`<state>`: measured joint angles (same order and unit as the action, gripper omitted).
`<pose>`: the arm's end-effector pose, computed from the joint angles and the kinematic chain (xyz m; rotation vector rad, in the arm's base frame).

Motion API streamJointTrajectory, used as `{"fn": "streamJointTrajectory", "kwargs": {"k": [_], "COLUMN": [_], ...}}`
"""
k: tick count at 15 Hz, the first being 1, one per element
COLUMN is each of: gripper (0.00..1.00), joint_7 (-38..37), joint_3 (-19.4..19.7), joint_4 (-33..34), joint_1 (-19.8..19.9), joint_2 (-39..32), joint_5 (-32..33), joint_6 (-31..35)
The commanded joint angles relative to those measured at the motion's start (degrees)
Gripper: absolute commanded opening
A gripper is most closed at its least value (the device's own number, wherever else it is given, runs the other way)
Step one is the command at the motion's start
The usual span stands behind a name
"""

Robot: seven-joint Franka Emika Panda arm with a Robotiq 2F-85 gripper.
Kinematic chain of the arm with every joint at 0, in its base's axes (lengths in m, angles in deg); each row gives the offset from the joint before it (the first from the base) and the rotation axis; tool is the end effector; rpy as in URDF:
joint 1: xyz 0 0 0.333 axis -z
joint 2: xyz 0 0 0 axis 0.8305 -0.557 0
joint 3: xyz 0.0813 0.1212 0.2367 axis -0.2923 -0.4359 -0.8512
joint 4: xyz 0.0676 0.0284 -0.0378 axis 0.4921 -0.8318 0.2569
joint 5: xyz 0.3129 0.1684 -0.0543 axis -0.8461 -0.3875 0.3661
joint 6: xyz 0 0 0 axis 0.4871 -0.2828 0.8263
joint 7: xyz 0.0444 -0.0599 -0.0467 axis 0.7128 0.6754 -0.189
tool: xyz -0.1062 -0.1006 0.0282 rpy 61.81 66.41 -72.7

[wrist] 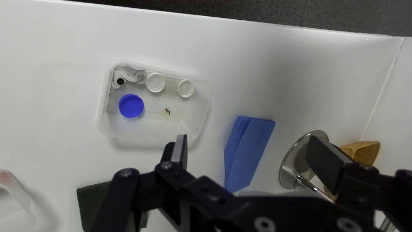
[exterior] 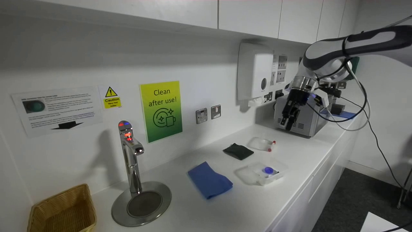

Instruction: Put the blue object in the lunchbox

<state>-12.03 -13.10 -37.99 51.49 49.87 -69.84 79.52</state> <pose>0.4340 -0.0425 0.4751 -2.6495 -0.1966 -0.1029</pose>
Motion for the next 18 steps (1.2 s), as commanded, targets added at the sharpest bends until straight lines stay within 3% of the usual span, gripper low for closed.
{"fn": "streamJointTrajectory", "kwargs": {"k": [1, 15, 18], "gripper": [1.00, 1.00, 1.00], "joint_7": [0.59, 0.58, 2.42], "joint_3": [-2.39, -2.46, -2.33], "joint_4": [0.91, 1.72, 2.71], "joint_1": [2.56, 2.59, 2.76], "joint_2": [-1.23, -1.71, -5.75], "joint_5": [-0.84, -0.88, -2.07], "joint_6": [-0.55, -1.08, -0.52]}}
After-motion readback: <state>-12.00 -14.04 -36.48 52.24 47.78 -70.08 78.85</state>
